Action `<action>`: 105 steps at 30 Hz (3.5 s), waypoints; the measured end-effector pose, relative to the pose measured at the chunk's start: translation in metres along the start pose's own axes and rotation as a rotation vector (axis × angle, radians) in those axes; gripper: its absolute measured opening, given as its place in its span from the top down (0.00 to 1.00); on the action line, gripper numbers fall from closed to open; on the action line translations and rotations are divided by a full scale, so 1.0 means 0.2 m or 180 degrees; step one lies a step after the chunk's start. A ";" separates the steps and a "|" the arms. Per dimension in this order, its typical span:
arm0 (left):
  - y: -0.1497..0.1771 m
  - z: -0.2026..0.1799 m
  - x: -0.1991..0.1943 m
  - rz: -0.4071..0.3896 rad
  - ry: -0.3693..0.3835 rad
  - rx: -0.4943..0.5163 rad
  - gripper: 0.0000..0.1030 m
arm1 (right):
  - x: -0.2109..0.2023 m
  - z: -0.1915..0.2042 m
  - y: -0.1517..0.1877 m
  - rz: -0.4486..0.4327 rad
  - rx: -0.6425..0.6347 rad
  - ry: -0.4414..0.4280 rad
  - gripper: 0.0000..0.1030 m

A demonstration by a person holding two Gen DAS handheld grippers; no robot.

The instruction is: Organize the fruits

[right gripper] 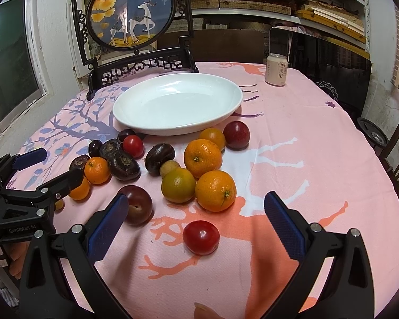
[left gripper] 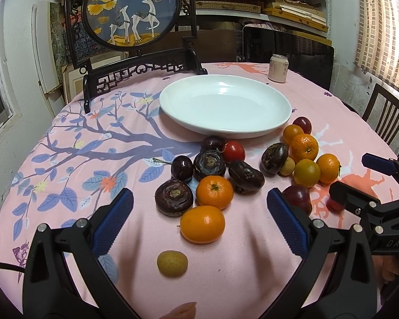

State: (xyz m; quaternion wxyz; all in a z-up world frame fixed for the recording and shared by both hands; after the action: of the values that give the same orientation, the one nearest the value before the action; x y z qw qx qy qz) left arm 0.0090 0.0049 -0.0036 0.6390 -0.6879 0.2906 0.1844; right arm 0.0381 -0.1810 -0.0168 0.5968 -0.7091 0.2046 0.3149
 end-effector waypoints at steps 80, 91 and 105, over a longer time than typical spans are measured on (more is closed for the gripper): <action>-0.29 -0.07 0.17 0.0398 0.0607 0.0179 0.60 | 0.07 -0.12 -0.29 0.0219 -0.0078 -0.0575 0.70; -0.49 0.08 0.59 0.0551 0.0463 -0.0167 0.50 | 0.62 0.12 -0.59 0.0507 0.0006 -0.0444 0.60; -0.45 0.13 0.29 0.0037 0.0163 -0.0070 0.14 | 0.20 -0.11 -0.47 -0.0484 0.0184 -0.0641 0.01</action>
State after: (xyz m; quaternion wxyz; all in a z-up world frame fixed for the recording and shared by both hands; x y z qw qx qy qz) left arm 0.1140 0.0226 0.0260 0.6226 -0.6978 0.3089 0.1736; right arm 0.1338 -0.1800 0.0253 0.6567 -0.6698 0.0984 0.3323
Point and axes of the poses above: each gripper's, at about its wrist camera, not at the fingertips, and x roughly the way its jaws point, z to its left, y to its underside, the point moved 1 cm from there along x, roughly the way its jaws point, and after that the axes turned 14 degrees about y, right-handed, at the moved point
